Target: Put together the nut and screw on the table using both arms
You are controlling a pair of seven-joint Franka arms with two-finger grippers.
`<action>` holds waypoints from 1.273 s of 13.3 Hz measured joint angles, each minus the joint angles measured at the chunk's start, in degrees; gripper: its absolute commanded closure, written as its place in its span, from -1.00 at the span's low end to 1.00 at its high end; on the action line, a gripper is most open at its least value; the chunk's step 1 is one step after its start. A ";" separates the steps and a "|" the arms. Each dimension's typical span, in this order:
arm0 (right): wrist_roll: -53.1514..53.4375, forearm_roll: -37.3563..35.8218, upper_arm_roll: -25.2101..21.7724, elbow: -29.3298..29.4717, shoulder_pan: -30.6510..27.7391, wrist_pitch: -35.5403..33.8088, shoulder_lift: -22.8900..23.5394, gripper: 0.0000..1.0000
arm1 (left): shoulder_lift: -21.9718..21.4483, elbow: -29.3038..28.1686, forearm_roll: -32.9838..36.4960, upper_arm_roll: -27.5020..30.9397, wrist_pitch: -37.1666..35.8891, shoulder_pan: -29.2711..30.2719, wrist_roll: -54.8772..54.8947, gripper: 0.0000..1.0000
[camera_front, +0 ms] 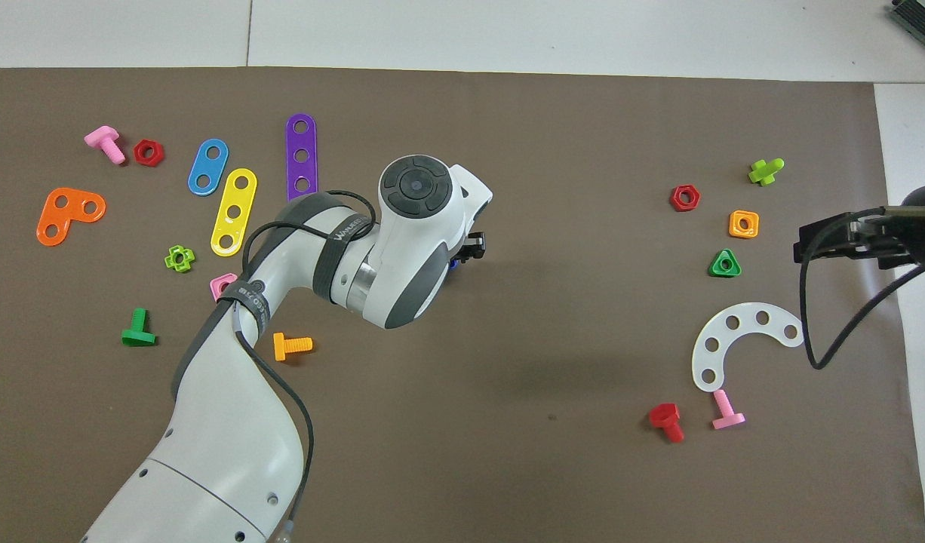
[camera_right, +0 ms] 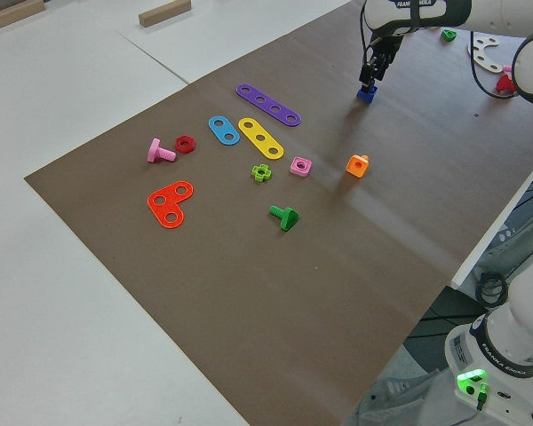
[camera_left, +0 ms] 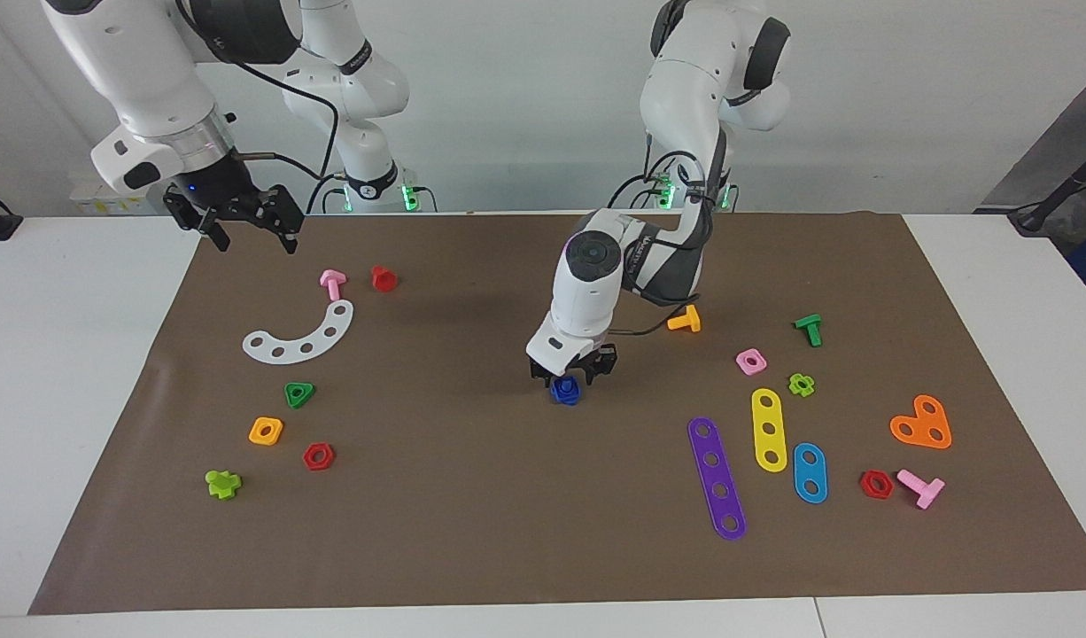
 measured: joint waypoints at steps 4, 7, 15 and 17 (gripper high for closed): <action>0.00 0.00 -0.01 0.00 -0.02 0.00 0.00 -1.00 | -0.33 4.73 0.02 0.99 -4.62 3.42 -0.19 -0.55; 0.00 -0.03 -0.12 0.00 -0.04 0.00 0.00 -1.00 | -2.81 8.29 0.02 0.86 -8.79 10.84 2.31 -0.54; 0.00 -0.12 -0.15 0.00 -0.07 1.43 0.00 -1.00 | -16.70 8.68 0.05 1.09 -29.51 27.87 28.51 -0.53; 0.00 -0.21 -0.15 0.00 -0.53 1.43 0.00 -1.00 | -19.12 7.58 0.06 1.16 -31.25 30.90 33.72 -0.53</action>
